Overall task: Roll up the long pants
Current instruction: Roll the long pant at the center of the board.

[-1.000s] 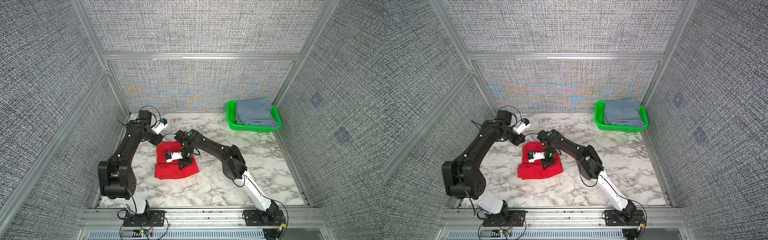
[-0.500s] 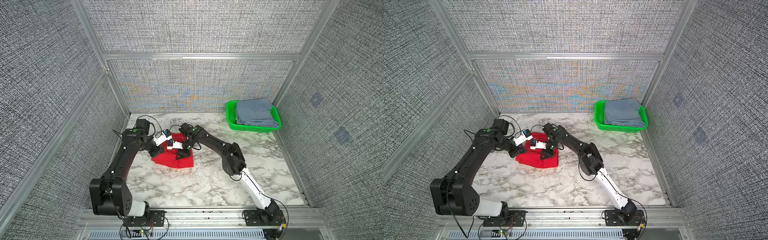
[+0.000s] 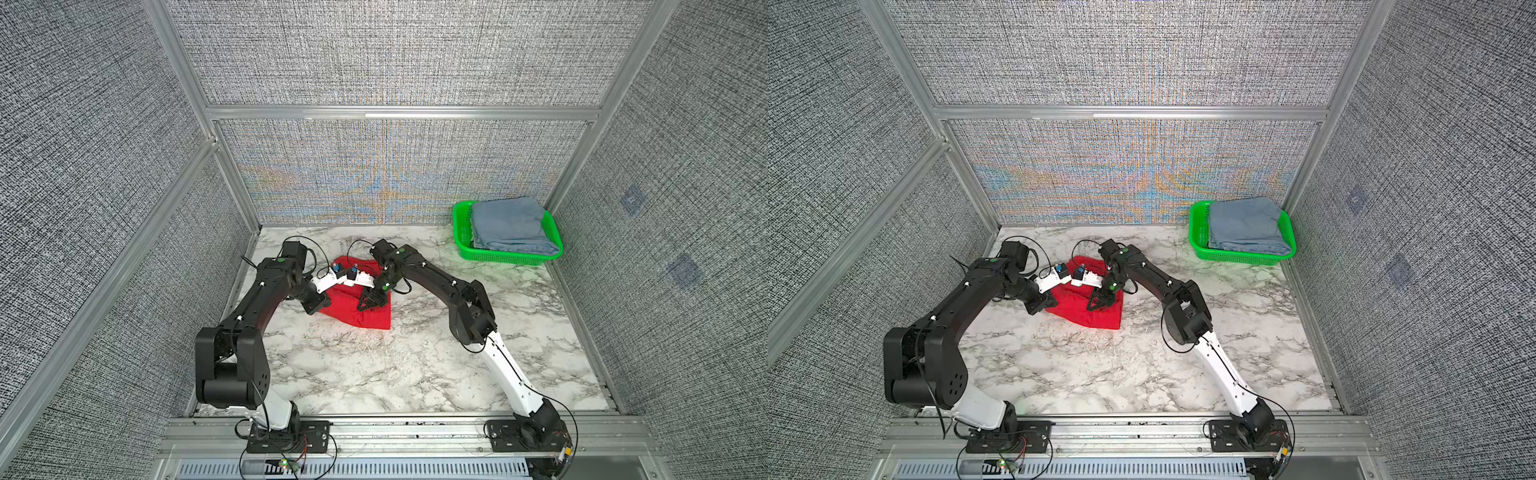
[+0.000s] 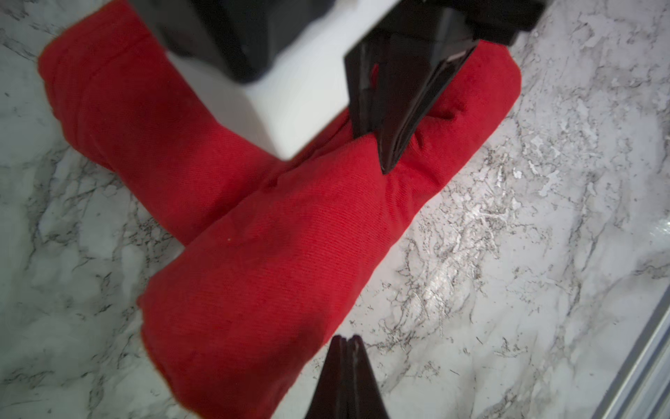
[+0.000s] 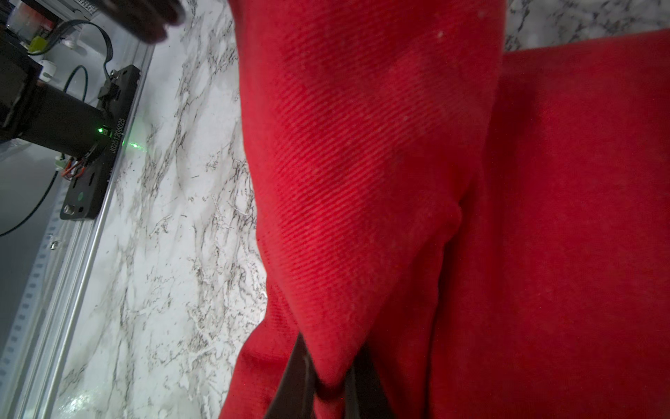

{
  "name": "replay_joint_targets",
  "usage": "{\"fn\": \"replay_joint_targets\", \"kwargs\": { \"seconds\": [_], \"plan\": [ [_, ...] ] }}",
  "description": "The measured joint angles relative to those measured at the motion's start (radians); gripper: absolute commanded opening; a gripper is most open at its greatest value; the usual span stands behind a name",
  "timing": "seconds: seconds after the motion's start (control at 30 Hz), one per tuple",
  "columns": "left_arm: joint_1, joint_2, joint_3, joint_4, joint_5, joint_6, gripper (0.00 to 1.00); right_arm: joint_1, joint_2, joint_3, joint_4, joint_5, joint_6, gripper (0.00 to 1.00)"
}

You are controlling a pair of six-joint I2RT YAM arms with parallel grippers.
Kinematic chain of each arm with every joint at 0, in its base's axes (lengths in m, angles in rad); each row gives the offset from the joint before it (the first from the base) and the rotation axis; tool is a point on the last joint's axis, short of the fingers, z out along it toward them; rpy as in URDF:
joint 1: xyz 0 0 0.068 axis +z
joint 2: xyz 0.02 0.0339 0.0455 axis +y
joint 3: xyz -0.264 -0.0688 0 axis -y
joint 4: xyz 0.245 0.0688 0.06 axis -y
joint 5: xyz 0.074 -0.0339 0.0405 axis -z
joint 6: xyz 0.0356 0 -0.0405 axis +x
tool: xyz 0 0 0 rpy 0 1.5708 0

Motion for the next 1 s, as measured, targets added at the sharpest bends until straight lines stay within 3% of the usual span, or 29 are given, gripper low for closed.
{"fn": "replay_joint_targets", "kwargs": {
  "seconds": [0.23, 0.77, 1.0],
  "plan": [
    [-0.042, 0.117, 0.046, 0.048, 0.013, -0.019, 0.02, -0.024, 0.005, -0.001, -0.021, -0.067, 0.011, 0.00],
    [-0.051, 0.337, 0.157, 0.089, 0.078, -0.133, 0.02, -0.068, 0.009, -0.030, -0.068, -0.081, 0.128, 0.00],
    [-0.056, 0.371, 0.220, 0.066, 0.092, -0.205, 0.02, -0.066, 0.014, -0.030, -0.070, -0.135, 0.033, 0.00]
  ]
}}
